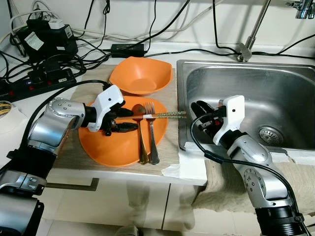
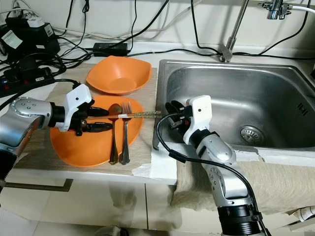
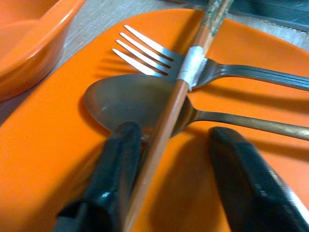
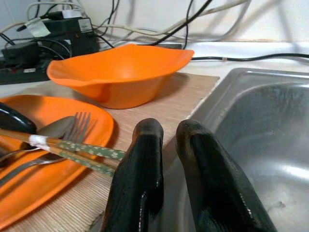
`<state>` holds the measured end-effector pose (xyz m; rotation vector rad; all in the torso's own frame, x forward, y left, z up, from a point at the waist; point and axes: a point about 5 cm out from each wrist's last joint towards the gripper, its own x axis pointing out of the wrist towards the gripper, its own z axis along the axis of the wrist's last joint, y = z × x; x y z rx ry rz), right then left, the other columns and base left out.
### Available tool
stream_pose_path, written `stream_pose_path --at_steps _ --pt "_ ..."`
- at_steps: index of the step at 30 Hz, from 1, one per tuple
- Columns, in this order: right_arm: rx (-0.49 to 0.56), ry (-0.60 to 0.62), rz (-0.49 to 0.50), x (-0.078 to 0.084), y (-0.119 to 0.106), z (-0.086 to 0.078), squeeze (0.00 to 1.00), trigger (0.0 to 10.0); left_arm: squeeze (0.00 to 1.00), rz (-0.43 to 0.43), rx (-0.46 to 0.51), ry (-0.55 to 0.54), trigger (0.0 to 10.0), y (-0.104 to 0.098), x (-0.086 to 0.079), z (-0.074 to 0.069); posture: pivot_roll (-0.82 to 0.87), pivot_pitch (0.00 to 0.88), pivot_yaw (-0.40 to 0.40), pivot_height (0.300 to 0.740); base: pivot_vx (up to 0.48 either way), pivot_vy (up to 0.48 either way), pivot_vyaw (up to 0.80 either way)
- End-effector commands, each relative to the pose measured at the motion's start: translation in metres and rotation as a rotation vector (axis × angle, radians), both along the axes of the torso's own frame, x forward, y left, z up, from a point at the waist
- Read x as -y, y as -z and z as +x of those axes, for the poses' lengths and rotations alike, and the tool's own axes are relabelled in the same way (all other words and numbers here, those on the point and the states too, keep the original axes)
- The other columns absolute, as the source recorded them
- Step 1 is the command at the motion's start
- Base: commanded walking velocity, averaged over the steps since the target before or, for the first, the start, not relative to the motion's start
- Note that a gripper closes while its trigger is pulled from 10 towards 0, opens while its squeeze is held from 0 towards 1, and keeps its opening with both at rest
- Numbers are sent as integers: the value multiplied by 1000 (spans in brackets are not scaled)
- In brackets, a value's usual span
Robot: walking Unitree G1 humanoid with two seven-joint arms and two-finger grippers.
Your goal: Kitchen organization
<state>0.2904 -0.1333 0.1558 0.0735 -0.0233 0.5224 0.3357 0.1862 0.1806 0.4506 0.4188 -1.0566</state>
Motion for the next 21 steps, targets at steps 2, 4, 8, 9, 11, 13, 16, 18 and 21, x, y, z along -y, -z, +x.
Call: stream_pose_path --at_steps 2,4,8,9,11,13,16,18,21 --pt "2 -21 -2 -1 -2 -1 0 10000 0 29 -57 -38 0 11 -4 1 40 0 36 740 0 0 0" --pt "0 -22 -3 -1 -2 -2 0 10000 0 22 -60 -44 0 12 -4 2 41 0 35 740 0 0 0" --pt "-6 -25 -3 -2 -1 -2 0 10000 0 18 -46 -75 0 11 -7 5 41 0 36 740 0 0 0" --pt "-10 -26 -3 -2 0 -2 0 10000 0 16 -39 -90 0 10 -8 7 41 0 35 740 0 0 0" --pt "-13 -27 -3 -2 0 -3 0 10000 0 13 -35 -99 0 10 -8 8 42 0 35 740 0 0 0" --pt "-15 -28 -3 -2 0 -3 0 10000 0 24 -21 -98 0 11 -8 9 42 0 36 740 0 0 0" --pt "-17 -28 -3 -2 1 -3 0 10000 0 30 -11 -103 0 12 -7 10 43 0 37 740 0 0 0" --pt "-18 -28 -3 -2 1 -3 0 10000 0 38 -7 -101 0 14 -7 10 42 0 37 740 0 0 0" --pt "-22 -30 -2 -3 1 -4 0 10000 0 20 -9 -107 0 16 -5 9 41 0 36 740 0 0 0"
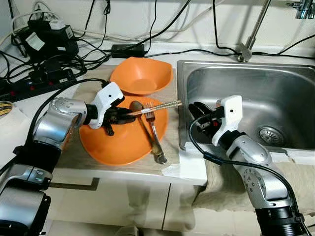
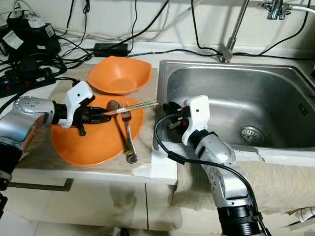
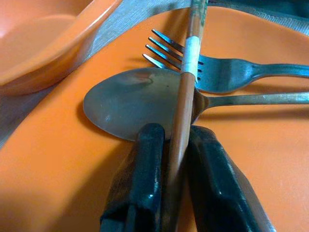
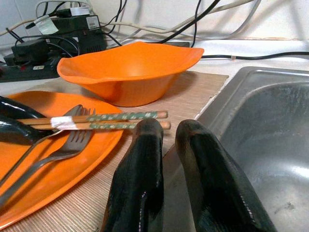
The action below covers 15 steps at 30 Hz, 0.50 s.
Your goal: Kitchen organization
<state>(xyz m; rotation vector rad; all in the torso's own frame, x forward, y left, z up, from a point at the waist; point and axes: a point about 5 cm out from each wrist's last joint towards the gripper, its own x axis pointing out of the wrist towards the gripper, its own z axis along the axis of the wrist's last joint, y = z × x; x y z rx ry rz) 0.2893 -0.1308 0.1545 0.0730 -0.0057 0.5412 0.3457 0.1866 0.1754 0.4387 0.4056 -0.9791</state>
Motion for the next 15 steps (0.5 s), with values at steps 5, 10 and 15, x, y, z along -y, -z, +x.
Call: stream_pose_path --at_steps 5,10,15 --pt "-13 -11 -1 0 2 -4 0 10000 0 -2 -25 -56 0 8 -7 0 41 0 32 740 0 0 0" --pt "-19 -12 -3 1 3 -4 0 10000 0 -8 -5 -69 0 3 -12 0 43 0 29 740 0 0 0" --pt "-24 -16 -5 0 4 -4 0 10000 0 0 18 -64 0 -1 -15 -2 45 0 28 740 0 0 0"
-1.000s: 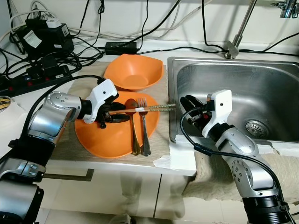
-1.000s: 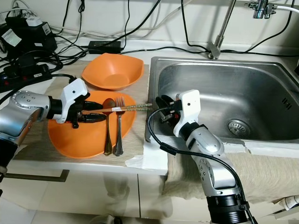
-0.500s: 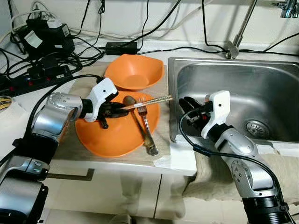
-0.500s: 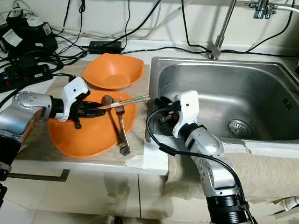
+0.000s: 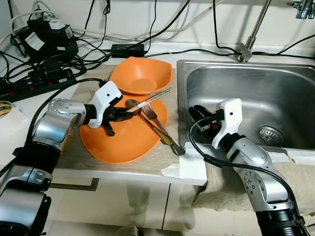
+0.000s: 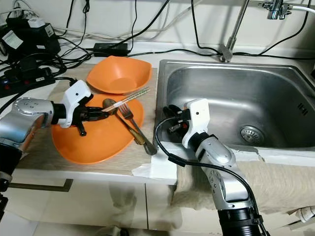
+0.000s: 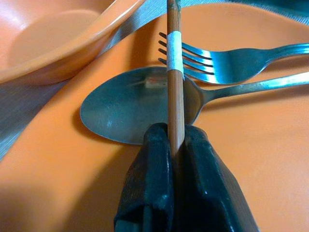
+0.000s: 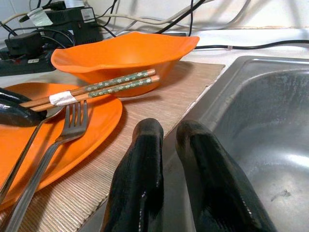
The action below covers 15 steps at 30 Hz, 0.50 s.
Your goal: Kitchen organization
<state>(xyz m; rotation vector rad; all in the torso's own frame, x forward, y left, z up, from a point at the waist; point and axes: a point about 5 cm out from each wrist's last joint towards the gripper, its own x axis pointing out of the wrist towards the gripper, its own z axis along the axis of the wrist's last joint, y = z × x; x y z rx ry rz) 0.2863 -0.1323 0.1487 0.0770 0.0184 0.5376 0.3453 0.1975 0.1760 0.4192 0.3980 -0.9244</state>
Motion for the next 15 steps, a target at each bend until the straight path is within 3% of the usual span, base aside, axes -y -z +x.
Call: stream_pose_path --at_steps 1,15 --pt "-1 -19 -1 -2 -2 -1 0 10000 0 10 14 -12 0 -3 -5 -2 46 0 29 740 0 0 0" --pt "-4 -19 -1 -1 -2 -1 0 10000 0 -78 123 59 0 -40 11 -11 47 0 26 740 0 0 0"
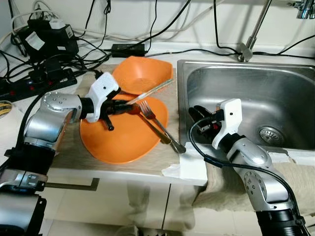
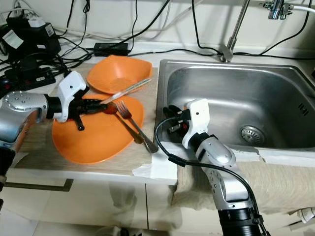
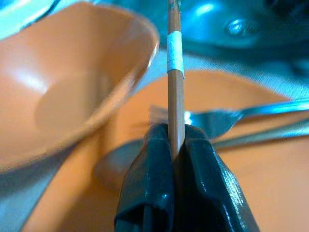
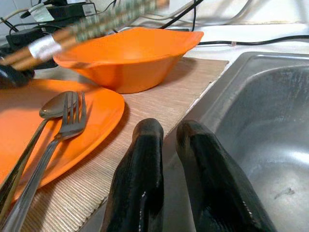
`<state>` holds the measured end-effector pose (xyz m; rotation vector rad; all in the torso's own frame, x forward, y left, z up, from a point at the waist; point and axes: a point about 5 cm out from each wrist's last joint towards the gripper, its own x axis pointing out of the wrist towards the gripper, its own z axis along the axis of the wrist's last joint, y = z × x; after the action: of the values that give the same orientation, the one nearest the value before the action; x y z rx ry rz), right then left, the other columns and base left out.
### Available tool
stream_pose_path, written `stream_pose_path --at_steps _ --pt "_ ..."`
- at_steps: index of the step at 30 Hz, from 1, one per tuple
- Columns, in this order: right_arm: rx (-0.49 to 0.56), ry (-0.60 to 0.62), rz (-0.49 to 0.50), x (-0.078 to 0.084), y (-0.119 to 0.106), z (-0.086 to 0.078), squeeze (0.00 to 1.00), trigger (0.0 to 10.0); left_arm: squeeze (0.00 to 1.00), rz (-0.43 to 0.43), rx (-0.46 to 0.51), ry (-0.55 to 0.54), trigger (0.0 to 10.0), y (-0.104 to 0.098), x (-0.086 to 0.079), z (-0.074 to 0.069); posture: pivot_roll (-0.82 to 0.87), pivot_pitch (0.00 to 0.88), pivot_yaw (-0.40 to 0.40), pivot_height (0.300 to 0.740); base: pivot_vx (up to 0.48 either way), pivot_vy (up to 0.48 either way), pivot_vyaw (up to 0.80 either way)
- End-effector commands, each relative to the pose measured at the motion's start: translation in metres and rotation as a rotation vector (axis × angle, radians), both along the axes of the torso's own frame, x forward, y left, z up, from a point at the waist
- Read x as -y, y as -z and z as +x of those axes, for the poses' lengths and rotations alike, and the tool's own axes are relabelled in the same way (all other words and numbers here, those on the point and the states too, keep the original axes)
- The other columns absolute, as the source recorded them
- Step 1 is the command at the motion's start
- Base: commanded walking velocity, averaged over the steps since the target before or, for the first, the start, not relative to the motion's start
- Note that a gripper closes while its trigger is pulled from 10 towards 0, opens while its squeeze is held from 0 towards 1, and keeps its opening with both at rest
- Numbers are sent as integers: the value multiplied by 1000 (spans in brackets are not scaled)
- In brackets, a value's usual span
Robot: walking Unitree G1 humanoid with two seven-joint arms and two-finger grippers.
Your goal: Kitchen organization
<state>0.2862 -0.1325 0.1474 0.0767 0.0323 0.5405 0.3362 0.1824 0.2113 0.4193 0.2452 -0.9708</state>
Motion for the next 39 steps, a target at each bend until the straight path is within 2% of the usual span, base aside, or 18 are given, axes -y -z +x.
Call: stream_pose_path --at_steps 1,3,8,14,18,20,27,28,39 --pt "10 -17 5 -2 -4 -1 0 10000 0 -20 14 -1 0 -7 -1 -3 47 0 25 740 0 0 0" --pt "11 -18 6 -2 -4 -1 0 10000 0 -26 17 -1 0 -8 0 -3 47 0 25 740 0 0 0" --pt "20 -19 21 -1 -10 2 0 10000 0 -96 6 37 0 -7 15 -11 47 0 22 740 0 0 0" --pt "27 -20 24 0 -13 2 0 10000 0 -120 -14 54 0 -5 22 -16 45 0 24 740 0 0 0" --pt "46 -30 22 2 -20 4 0 10000 0 -139 -26 67 0 -3 28 -18 43 0 25 740 0 0 0" --pt "65 -31 31 6 -31 6 0 10000 0 -152 -35 67 0 -1 30 -19 41 0 25 740 0 0 0" --pt "60 -23 134 12 -48 12 0 10000 0 -173 -50 60 0 3 35 -20 39 0 21 740 0 0 0" --pt "48 -17 176 13 -50 14 0 10000 0 -186 -52 60 0 2 36 -20 39 0 20 740 0 0 0" --pt "-56 -11 359 11 -47 17 0 10000 0 -228 -49 54 0 -2 41 -20 49 0 17 740 0 0 0"
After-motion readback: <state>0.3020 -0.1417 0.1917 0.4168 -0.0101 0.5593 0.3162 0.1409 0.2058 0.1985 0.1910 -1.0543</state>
